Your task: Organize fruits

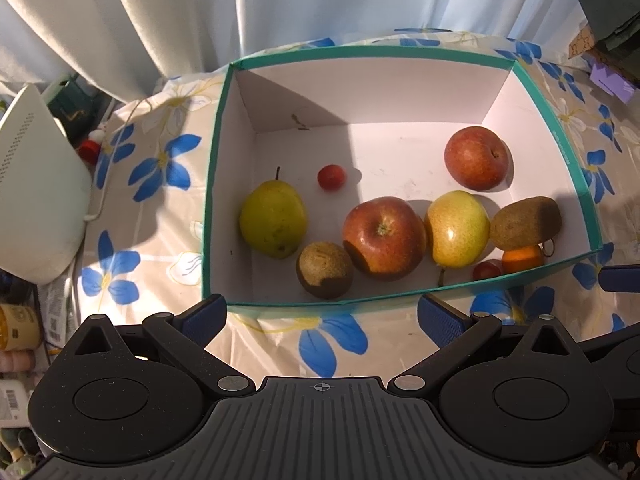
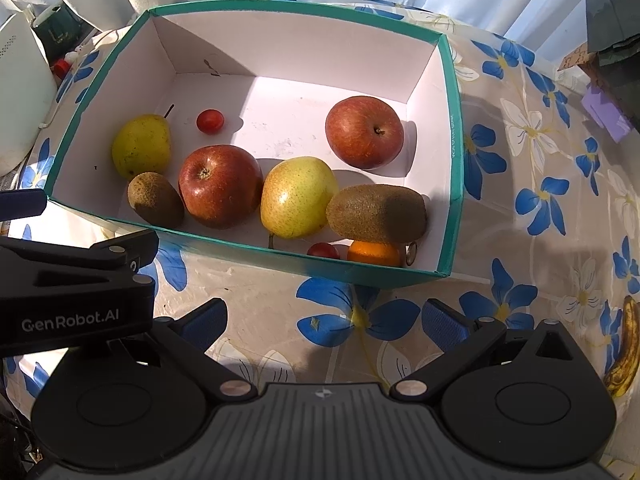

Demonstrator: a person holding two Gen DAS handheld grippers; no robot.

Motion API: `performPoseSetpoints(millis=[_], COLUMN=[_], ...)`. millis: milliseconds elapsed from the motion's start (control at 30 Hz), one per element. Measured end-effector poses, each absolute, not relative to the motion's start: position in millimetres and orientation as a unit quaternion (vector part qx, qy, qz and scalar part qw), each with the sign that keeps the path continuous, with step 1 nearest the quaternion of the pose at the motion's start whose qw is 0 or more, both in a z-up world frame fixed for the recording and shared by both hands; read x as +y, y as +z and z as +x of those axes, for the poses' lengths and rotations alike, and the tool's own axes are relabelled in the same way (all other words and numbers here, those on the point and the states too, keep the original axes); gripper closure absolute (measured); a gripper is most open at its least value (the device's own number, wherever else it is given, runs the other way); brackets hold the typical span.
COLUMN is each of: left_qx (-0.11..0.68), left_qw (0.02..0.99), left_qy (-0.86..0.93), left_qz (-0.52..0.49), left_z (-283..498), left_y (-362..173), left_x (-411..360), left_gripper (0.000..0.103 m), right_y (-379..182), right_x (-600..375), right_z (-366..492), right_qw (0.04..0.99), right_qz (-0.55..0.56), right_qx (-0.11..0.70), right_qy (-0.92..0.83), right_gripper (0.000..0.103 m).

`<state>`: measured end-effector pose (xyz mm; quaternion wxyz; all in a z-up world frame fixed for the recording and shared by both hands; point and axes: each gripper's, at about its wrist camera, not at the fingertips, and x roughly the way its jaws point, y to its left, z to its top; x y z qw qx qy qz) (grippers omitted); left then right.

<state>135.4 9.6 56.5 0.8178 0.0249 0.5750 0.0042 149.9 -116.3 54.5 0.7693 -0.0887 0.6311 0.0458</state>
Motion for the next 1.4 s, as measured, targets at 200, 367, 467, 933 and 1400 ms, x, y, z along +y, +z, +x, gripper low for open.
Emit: performPoseSetpoints(millis=[200,367,467,933,1400], left_qx=[0.577,0.575,0.575,0.574,0.574], left_qw=[0.817,0.818,0.818,0.818,0.818], left_qy=[0.002,0.002,0.002,0.002,0.002], left_qz=[0.026,0.027,0.027,0.027,0.028], left_z=[136.8,136.8,136.8,137.3,138.1], left_y=[54.9,55.1,55.2,55.6,55.6], left_x=[8.4,8.0,7.8,7.7,7.3], left_gripper=[0.0,0.0,0.0,0.0,0.0], right_y=[53.1,52.7,53.0,54.0,53.1], right_x=[-117.2,-118.0,-118.0,-118.2,-118.9], right_z=[151.1,151.4,151.5,151.8,153.3], right_qw=[0.767,0.767,0.767,0.768,0.768], right_qz=[-0.088,-0.088,-0.089,-0.09,-0.085], right_qx=[0.634,0.634,0.633,0.632,0.634], right_qy=[0.045,0.045,0.045,0.045,0.046], right_gripper=[0.0,0.0,0.0,0.0,0.0])
